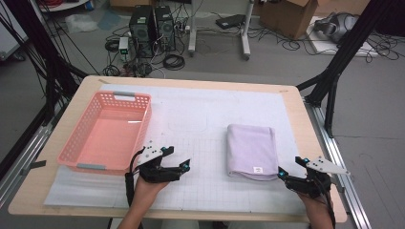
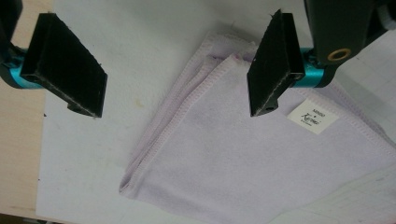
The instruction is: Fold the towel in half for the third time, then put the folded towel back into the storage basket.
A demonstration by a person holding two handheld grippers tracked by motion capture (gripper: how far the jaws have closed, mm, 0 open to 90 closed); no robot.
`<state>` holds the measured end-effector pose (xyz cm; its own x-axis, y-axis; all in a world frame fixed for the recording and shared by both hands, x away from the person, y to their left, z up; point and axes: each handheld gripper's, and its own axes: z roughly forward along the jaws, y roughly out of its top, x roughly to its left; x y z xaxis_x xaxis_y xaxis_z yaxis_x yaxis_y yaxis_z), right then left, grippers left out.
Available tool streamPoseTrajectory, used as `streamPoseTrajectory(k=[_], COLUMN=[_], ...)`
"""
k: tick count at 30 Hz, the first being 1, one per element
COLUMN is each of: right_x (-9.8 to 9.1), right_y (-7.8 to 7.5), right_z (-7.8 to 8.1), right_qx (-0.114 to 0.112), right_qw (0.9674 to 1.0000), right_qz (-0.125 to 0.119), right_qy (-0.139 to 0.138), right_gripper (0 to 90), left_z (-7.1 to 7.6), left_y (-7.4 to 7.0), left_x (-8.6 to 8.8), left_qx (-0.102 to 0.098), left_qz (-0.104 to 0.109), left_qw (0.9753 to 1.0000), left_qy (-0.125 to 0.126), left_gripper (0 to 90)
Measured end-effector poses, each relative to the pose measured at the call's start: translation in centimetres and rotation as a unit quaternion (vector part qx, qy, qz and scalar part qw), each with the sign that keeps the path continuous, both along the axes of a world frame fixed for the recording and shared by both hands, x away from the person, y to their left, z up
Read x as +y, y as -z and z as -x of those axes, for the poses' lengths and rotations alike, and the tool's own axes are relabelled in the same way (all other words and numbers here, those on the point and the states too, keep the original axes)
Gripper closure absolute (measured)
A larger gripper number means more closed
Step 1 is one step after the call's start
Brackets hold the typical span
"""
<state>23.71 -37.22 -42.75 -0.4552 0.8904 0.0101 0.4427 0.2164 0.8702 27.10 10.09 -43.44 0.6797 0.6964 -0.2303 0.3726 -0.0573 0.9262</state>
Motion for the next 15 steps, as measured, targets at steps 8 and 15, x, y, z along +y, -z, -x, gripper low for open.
streamPoseTrajectory(k=[8, 15], right_x=[-0.2, -0.9], right_y=[0.0, 0.0], right_z=[-0.1, 0.0], right_qx=[0.004, 0.010], right_qw=[1.0000, 0.9999], right_qz=[0.000, -0.003], right_qy=[0.001, 0.011], right_gripper=[19.0, 19.0], left_z=[-0.2, -1.3], left_y=[0.0, -0.3], left_x=[-0.5, -1.7], left_qx=[0.011, 0.025], left_qz=[0.003, 0.004], left_qw=[0.9999, 0.9997], left_qy=[0.002, 0.002], left_gripper=[18.6, 19.7])
